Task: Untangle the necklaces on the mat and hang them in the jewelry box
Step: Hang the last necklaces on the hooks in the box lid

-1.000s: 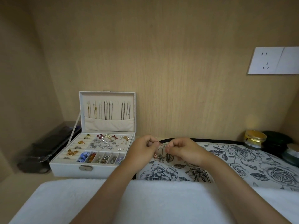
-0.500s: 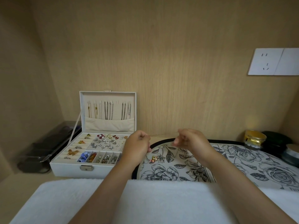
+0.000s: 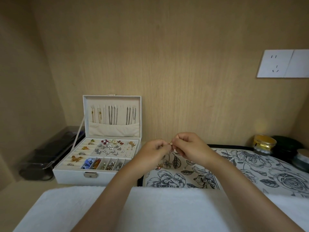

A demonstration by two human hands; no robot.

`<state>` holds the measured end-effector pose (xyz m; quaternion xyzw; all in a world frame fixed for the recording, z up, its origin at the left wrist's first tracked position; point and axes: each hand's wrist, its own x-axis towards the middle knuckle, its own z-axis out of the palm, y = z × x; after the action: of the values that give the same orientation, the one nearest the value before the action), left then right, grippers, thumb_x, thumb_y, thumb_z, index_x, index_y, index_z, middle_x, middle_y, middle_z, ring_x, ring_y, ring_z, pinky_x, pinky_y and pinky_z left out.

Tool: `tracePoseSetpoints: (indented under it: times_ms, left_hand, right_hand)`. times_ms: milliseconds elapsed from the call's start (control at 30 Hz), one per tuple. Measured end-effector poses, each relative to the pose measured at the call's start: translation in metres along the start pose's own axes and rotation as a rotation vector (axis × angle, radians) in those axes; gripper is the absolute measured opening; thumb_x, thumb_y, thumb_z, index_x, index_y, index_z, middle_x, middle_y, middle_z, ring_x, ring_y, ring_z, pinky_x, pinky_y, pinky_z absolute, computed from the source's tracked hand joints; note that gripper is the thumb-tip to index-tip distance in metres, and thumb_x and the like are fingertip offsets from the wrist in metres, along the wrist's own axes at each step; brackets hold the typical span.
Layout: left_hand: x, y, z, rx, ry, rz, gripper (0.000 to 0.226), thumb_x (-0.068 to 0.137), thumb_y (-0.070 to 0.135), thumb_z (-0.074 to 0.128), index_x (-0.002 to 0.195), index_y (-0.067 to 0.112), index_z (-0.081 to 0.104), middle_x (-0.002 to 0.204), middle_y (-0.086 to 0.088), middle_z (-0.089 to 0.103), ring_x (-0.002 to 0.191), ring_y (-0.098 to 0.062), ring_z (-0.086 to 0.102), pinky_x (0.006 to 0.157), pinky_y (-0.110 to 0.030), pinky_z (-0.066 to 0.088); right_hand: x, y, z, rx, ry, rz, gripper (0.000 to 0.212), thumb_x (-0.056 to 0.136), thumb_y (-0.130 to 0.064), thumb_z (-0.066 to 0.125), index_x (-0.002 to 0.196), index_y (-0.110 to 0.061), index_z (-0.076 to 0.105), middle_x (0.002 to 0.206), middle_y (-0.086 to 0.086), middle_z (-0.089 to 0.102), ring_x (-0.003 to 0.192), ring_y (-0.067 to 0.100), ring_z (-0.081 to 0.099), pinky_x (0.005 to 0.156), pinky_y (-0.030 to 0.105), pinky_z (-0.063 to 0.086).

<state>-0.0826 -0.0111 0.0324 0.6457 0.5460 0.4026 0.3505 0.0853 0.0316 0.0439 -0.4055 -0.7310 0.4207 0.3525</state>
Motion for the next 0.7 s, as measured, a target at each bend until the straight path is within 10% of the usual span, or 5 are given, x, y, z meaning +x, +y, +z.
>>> tracePoseSetpoints:
  times_ms: [233, 700]
  left_hand:
    - [0.014, 0.014, -0.049, -0.161, 0.145, 0.061, 0.021, 0.098, 0.027, 0.056, 0.087, 0.019, 0.071, 0.052, 0.013, 0.047, 0.051, -0.010, 0.039, 0.055, -0.028, 0.034]
    - [0.063, 0.023, -0.165, -0.595, 0.303, 0.154, 0.018, 0.100, 0.016, 0.053, 0.091, 0.009, 0.067, 0.067, 0.000, 0.050, 0.056, -0.012, 0.048, 0.056, -0.025, 0.048]
  right_hand:
    - [0.016, -0.014, 0.007, 0.032, 0.022, -0.084, 0.026, 0.102, -0.021, 0.054, 0.081, -0.012, 0.067, 0.053, -0.007, 0.043, 0.048, 0.008, 0.035, 0.048, 0.020, 0.031]
    - [0.139, -0.108, 0.058, -0.278, 0.462, -0.450, 0.015, 0.094, -0.033, 0.063, 0.085, -0.028, 0.075, 0.078, -0.009, 0.071, 0.075, 0.010, 0.064, 0.075, 0.038, 0.054]
